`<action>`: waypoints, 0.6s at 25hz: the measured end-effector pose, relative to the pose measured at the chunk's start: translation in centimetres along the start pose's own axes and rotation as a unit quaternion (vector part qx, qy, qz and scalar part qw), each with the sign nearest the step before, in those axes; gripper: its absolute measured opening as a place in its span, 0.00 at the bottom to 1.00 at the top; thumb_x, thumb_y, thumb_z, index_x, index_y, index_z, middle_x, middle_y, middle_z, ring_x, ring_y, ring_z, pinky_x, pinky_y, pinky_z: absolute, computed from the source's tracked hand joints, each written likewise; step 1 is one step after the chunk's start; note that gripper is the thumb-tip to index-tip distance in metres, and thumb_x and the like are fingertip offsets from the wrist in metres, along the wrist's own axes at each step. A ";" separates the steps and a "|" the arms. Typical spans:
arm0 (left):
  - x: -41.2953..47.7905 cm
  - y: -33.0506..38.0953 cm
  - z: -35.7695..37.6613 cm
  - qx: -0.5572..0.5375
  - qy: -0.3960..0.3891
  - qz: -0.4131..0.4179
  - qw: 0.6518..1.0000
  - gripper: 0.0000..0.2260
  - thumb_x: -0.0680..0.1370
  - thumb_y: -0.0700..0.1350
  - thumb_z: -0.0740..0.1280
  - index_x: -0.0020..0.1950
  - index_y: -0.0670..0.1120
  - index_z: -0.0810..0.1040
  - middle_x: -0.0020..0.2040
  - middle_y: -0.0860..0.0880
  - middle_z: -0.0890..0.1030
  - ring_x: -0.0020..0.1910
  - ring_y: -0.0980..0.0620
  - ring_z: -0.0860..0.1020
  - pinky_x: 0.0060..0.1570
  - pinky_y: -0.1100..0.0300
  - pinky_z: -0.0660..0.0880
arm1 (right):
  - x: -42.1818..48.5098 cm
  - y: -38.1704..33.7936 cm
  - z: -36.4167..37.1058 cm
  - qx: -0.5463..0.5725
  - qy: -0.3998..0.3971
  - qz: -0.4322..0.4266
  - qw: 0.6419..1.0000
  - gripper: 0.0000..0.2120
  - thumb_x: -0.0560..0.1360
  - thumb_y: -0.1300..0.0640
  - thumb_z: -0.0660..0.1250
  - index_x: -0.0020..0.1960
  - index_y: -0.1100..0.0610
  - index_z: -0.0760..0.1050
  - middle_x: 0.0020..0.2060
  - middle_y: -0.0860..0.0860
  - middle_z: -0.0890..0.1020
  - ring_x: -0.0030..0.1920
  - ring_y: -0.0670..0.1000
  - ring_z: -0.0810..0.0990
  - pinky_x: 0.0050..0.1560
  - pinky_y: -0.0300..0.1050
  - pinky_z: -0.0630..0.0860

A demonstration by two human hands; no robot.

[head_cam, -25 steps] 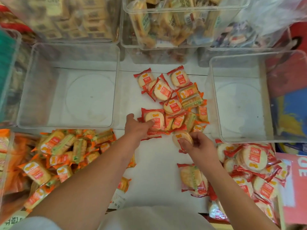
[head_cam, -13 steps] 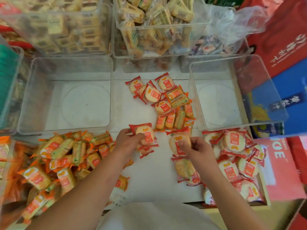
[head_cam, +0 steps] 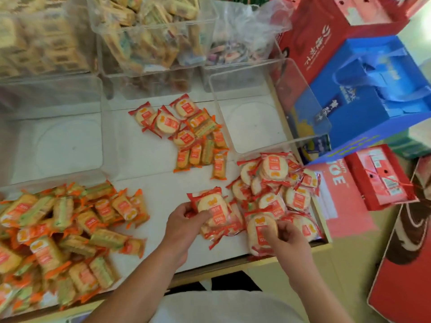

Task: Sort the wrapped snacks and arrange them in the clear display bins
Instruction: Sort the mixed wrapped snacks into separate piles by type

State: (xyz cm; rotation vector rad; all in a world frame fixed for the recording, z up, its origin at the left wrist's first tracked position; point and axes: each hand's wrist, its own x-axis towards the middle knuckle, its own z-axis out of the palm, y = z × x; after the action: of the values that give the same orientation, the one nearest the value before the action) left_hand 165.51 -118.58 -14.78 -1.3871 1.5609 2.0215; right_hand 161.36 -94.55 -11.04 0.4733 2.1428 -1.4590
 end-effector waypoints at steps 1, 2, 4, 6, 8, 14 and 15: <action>0.0 0.2 1.7 -0.009 -0.003 0.000 1.000 0.17 0.71 0.44 0.80 0.58 0.46 0.82 0.50 0.47 0.88 0.47 0.48 0.87 0.51 0.49 0.84 | 0.6 0.4 -1.4 -0.015 0.005 -0.002 1.000 0.05 0.77 0.55 0.75 0.47 0.55 0.81 0.33 0.44 0.82 0.36 0.49 0.81 0.35 0.35 0.76; 0.2 0.5 3.5 -0.018 -0.005 -0.003 1.000 0.17 0.72 0.44 0.79 0.59 0.46 0.81 0.50 0.47 0.88 0.46 0.48 0.87 0.47 0.51 0.84 | 1.2 0.7 -2.8 -0.023 0.004 -0.006 1.000 0.07 0.77 0.54 0.75 0.45 0.55 0.80 0.31 0.44 0.80 0.35 0.49 0.79 0.36 0.36 0.75; 1.0 0.8 6.2 -0.022 0.000 -0.002 1.000 0.18 0.73 0.44 0.79 0.60 0.45 0.80 0.51 0.46 0.87 0.45 0.49 0.87 0.40 0.56 0.82 | 2.5 0.8 -5.0 -0.034 -0.008 -0.022 0.999 0.07 0.77 0.53 0.75 0.45 0.55 0.80 0.32 0.49 0.80 0.36 0.53 0.80 0.39 0.43 0.79; 2.3 0.3 7.6 0.084 0.041 0.026 0.995 0.22 0.71 0.48 0.80 0.60 0.46 0.77 0.54 0.48 0.85 0.48 0.49 0.85 0.44 0.56 0.80 | 3.6 0.2 -6.8 -0.035 -0.007 -0.037 0.999 0.07 0.76 0.51 0.76 0.47 0.54 0.81 0.36 0.54 0.82 0.38 0.57 0.82 0.41 0.50 0.82; 3.3 -0.9 8.1 0.244 0.086 0.072 0.963 0.32 0.68 0.54 0.79 0.68 0.48 0.73 0.60 0.50 0.81 0.55 0.49 0.82 0.54 0.52 0.80 | 5.1 -0.1 -8.3 -0.044 0.018 -0.055 0.997 0.08 0.77 0.52 0.75 0.47 0.56 0.81 0.36 0.56 0.81 0.35 0.52 0.82 0.37 0.47 0.80; 2.1 -1.5 8.0 0.311 0.098 0.142 0.934 0.22 0.76 0.52 0.72 0.68 0.46 0.77 0.60 0.52 0.79 0.60 0.49 0.79 0.58 0.53 0.78 | 10.4 0.0 -8.2 -0.078 0.047 -0.020 0.996 0.15 0.76 0.49 0.75 0.58 0.53 0.77 0.47 0.51 0.85 0.43 0.52 0.86 0.47 0.55 0.83; 1.6 -1.2 8.0 0.311 0.089 0.144 0.935 0.20 0.78 0.48 0.71 0.69 0.45 0.77 0.59 0.52 0.78 0.60 0.50 0.78 0.57 0.56 0.75 | 11.0 0.4 -8.1 -0.156 0.059 -0.029 0.986 0.17 0.75 0.46 0.75 0.57 0.53 0.77 0.49 0.51 0.83 0.44 0.49 0.83 0.47 0.52 0.81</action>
State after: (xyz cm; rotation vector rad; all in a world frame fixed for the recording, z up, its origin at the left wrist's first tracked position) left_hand 161.31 -111.87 -16.93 -1.1500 2.3288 1.3367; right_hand 150.92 -86.85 -15.33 0.3921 2.4408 -1.1181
